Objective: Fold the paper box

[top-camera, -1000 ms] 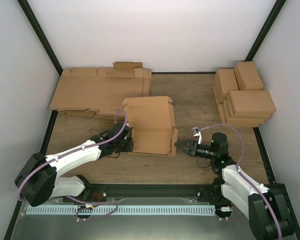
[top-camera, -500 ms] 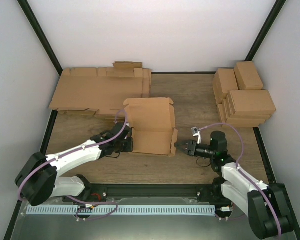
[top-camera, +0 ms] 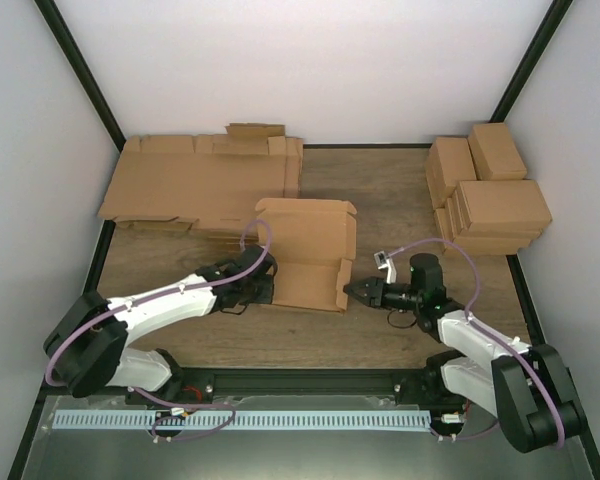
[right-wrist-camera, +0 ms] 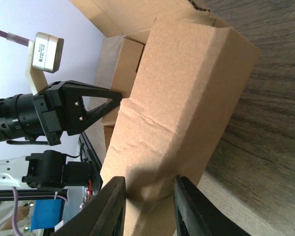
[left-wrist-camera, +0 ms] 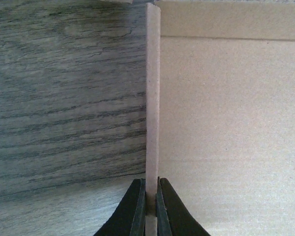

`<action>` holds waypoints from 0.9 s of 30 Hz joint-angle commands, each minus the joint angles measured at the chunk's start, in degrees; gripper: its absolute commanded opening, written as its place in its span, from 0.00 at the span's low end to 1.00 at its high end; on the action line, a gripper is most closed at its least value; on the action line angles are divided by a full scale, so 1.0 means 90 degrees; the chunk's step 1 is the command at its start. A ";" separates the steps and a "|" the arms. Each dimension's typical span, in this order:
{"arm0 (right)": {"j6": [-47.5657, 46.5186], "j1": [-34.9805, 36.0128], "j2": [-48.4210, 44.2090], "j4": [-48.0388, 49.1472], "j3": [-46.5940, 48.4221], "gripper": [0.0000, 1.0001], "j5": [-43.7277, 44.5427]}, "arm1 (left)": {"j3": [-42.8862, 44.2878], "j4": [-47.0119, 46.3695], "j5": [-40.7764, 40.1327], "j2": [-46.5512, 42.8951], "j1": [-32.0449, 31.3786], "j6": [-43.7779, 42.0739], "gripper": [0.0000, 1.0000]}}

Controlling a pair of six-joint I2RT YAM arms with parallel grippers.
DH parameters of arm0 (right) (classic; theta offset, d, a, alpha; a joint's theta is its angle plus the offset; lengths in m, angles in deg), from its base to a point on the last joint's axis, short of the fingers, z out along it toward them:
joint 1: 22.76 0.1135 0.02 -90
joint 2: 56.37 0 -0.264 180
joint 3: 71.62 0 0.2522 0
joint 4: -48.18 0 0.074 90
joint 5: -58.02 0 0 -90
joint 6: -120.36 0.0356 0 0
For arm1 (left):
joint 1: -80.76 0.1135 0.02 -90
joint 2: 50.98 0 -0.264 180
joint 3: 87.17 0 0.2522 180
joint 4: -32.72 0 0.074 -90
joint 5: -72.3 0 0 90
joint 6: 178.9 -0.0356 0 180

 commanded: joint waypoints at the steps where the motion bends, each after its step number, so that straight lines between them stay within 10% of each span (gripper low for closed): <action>1: -0.0386 0.0227 0.0227 -0.0368 0.0414 0.29 0.0506 | 0.0306 -0.0099 -0.0127 0.0154 -0.0166 0.0055 0.04; 27: -0.0790 0.2211 0.2186 -0.2712 0.1983 0.29 0.4563 | 0.0091 -0.0440 -0.0915 0.0452 -0.0645 0.1334 0.04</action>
